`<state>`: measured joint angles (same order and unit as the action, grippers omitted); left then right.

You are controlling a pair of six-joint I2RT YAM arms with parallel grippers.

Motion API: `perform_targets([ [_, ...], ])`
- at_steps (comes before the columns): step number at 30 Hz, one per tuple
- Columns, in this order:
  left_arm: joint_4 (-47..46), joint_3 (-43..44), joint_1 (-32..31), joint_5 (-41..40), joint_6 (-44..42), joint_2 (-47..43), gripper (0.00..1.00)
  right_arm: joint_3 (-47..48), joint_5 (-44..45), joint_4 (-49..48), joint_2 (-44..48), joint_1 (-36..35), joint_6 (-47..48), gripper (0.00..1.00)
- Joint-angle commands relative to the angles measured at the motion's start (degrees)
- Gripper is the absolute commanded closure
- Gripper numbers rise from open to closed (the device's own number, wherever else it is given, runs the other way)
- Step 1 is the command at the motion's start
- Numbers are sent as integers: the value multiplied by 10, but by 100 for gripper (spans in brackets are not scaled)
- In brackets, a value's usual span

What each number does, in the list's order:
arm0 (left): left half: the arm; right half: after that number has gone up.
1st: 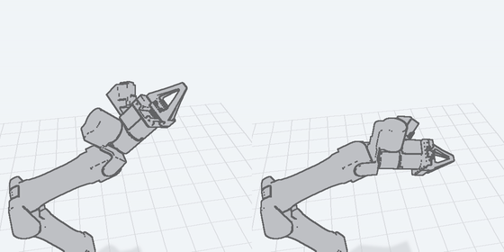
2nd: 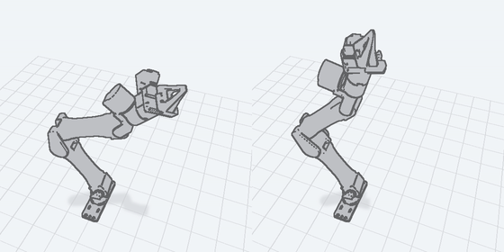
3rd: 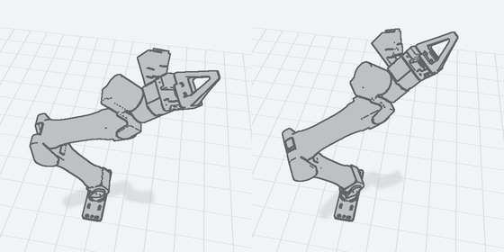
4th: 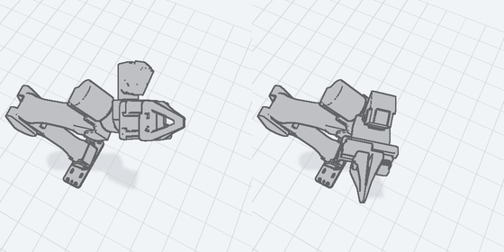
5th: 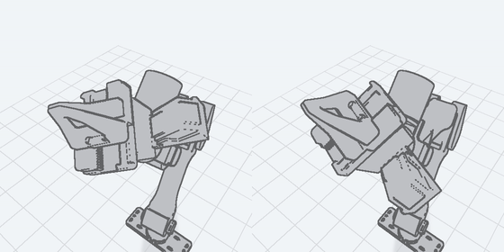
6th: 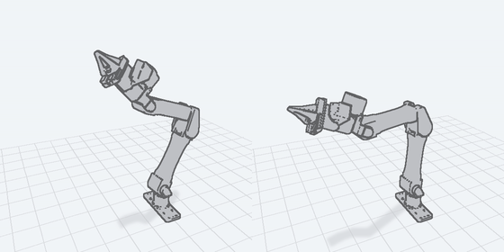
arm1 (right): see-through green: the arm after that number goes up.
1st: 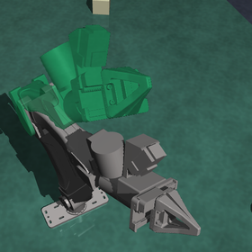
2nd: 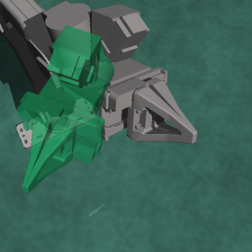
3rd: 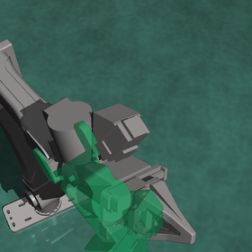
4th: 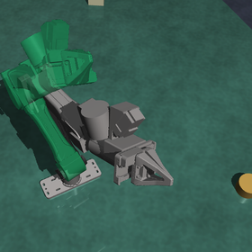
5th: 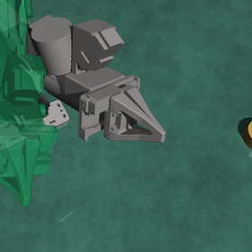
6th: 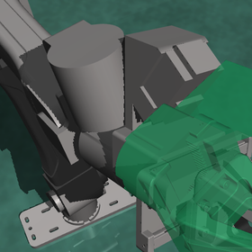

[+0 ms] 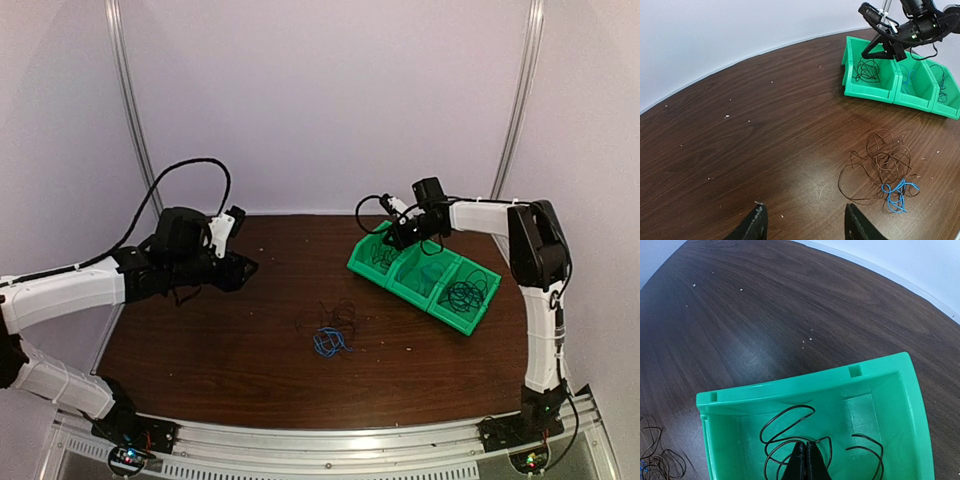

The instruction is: Untangle the cables

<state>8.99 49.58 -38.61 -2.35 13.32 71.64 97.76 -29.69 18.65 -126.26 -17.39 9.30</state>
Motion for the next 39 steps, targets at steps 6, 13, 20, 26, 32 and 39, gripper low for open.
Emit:
perform_targets([
  [6,-45,-14,5,20,-10,-8,47,-4,151,14,84,-17,42,65],
  [13,-49,-8,5,82,14,21,47,-100,108,2,217,-76,99,57],
  [20,-58,-11,5,104,51,38,48,-192,26,77,249,-204,321,65],
  [26,-53,-13,5,71,46,25,47,-182,114,90,209,-269,413,64],
  [32,-64,-20,5,69,47,5,47,-166,177,80,163,-303,453,58],
  [39,-57,-20,5,57,35,-8,47,-141,191,69,120,-315,460,56],
])
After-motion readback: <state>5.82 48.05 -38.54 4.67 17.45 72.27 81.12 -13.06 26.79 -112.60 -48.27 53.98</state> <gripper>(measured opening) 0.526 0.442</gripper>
